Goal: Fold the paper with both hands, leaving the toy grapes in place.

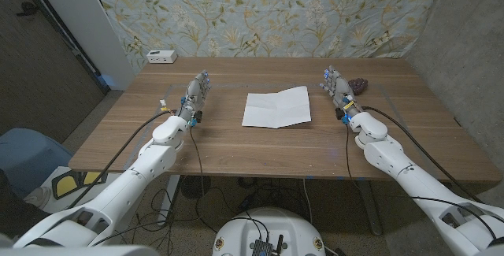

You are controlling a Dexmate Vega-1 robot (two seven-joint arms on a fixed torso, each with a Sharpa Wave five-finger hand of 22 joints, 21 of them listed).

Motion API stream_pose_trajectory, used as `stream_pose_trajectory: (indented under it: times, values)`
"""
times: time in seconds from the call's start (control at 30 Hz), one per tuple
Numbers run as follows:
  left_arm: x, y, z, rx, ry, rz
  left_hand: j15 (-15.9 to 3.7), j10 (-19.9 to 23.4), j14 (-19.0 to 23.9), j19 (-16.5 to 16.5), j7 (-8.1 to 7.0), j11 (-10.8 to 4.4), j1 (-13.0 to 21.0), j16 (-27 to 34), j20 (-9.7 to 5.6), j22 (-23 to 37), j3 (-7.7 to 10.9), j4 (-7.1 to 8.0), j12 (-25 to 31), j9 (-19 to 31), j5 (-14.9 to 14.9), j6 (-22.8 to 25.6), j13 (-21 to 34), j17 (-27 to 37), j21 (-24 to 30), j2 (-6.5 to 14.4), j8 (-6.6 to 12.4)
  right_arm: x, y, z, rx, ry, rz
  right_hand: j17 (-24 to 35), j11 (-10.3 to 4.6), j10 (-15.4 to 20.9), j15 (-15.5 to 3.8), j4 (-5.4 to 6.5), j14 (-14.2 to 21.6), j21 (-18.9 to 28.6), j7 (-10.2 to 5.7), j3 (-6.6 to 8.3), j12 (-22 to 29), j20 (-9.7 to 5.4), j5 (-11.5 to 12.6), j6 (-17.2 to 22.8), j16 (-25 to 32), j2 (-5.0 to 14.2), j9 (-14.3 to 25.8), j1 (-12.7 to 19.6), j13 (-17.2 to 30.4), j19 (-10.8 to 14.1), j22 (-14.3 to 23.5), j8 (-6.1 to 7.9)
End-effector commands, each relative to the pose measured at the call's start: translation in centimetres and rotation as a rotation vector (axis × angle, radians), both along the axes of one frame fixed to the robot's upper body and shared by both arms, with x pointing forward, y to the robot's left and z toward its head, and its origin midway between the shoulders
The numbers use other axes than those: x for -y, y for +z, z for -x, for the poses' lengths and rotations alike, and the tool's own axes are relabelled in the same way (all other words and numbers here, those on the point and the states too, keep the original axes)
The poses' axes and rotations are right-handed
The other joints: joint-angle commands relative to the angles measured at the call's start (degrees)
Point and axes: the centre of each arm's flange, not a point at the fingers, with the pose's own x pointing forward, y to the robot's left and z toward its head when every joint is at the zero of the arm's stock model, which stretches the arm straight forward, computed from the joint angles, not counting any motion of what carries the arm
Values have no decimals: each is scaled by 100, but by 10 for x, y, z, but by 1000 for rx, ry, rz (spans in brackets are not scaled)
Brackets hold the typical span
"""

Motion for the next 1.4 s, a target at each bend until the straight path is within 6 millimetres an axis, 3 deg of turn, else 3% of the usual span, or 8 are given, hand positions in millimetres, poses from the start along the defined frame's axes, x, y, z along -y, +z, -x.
stream_pose_trajectory:
  times: [0.03,0.23,1.4]
  values:
    - [-1,0,-2,-2,10,5,-99,-823,-1016,-27,-41,-33,-12,33,-31,18,31,-1,28,8,36,-765,26,24,30,399,27,-5,11,-5,17,-89,119,9,77,-6,165,-55,-8,27,-42,60,33,218,23,67,35,-17,21,120,20,-33,17,31]
    - [0,0,-2,-5,11,1,-102,-800,-993,-6,-47,-11,-15,37,-12,18,24,-16,38,8,36,-747,26,20,29,381,35,-8,14,-3,25,-148,212,4,78,7,178,-113,-1,33,-113,92,33,294,9,102,38,-14,22,191,22,-50,21,42]
    - [3,-5,6,-10,14,-16,-92,-793,-990,7,-43,-8,-24,26,13,19,3,-54,40,7,39,-738,25,14,-9,348,35,-26,22,22,81,-354,536,10,56,137,105,-284,142,91,-169,224,60,310,-80,190,92,74,29,422,28,41,27,57]
